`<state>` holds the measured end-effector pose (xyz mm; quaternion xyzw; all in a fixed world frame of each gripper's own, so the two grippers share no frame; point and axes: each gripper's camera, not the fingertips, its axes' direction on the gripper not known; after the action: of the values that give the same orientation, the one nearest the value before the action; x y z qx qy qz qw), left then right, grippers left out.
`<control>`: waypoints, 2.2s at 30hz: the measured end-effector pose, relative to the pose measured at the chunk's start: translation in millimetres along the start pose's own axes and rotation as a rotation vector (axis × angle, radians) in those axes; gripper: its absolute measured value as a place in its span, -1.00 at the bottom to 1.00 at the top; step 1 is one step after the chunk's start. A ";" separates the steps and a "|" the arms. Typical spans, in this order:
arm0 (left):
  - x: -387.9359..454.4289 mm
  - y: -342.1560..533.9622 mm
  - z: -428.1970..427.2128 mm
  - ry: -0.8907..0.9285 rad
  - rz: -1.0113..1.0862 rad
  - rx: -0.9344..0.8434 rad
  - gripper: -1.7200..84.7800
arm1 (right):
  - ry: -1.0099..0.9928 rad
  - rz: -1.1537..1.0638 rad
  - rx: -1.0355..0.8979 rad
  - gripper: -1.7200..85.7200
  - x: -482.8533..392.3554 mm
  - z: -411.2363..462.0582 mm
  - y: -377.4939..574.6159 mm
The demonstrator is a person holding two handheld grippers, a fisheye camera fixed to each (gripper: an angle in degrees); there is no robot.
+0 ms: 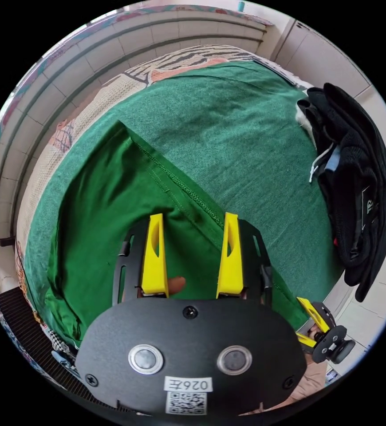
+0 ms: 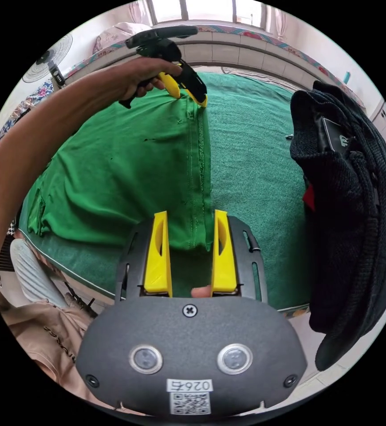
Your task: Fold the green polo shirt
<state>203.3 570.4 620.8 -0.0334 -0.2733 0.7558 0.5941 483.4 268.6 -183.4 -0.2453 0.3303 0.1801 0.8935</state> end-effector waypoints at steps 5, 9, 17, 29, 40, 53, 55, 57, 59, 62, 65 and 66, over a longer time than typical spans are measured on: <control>-12.9 -2.3 -6.0 0.016 0.022 0.014 -0.67 | -0.031 -0.033 0.014 -0.95 26.9 -1.5 15.0; -34.6 7.8 -11.6 0.031 0.030 0.043 -0.90 | -0.101 -0.038 0.034 -0.99 58.7 -3.0 30.9; -180.2 98.3 -100.8 0.326 0.004 0.271 -0.96 | -0.415 -0.057 0.359 -0.99 121.4 -67.4 80.9; -564.5 483.1 -186.6 0.670 -0.311 0.600 -0.96 | -0.749 -0.443 0.449 -1.00 -12.5 -80.1 75.5; -707.0 671.9 -122.5 0.835 -0.448 0.654 -0.97 | -0.786 -0.695 0.112 -1.00 -159.9 37.7 38.2; -736.6 762.8 -174.3 0.710 -0.536 0.702 -0.77 | -0.869 -0.849 0.039 -0.78 -216.8 123.8 36.4; -729.7 791.3 -192.9 0.671 -0.584 0.757 -0.75 | -0.879 -0.887 0.033 -0.73 -222.6 124.0 36.1; -710.8 814.3 -215.8 0.622 -0.612 0.815 -0.76 | -0.918 -0.941 0.055 -0.71 -226.4 113.8 30.4; -666.4 820.8 -242.2 0.607 -0.563 0.862 -0.83 | -0.936 -0.957 0.085 -0.71 -223.9 106.0 21.2; -598.5 791.9 -257.7 0.658 -0.390 0.842 -0.95 | -0.891 -0.910 0.142 -0.73 -208.7 104.8 -9.3; -529.0 745.2 -244.8 0.634 -0.247 0.709 -0.97 | -0.803 -0.767 0.187 -0.76 -180.3 116.3 -59.2; -515.8 736.0 -239.2 0.624 -0.222 0.674 -0.98 | -0.756 -0.689 0.205 -0.77 -166.6 122.1 -81.8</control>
<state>-203.9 80.5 -56.9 -0.0349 0.1768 0.6882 0.7028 464.8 243.3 36.5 -0.1689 -0.0992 -0.0817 0.9772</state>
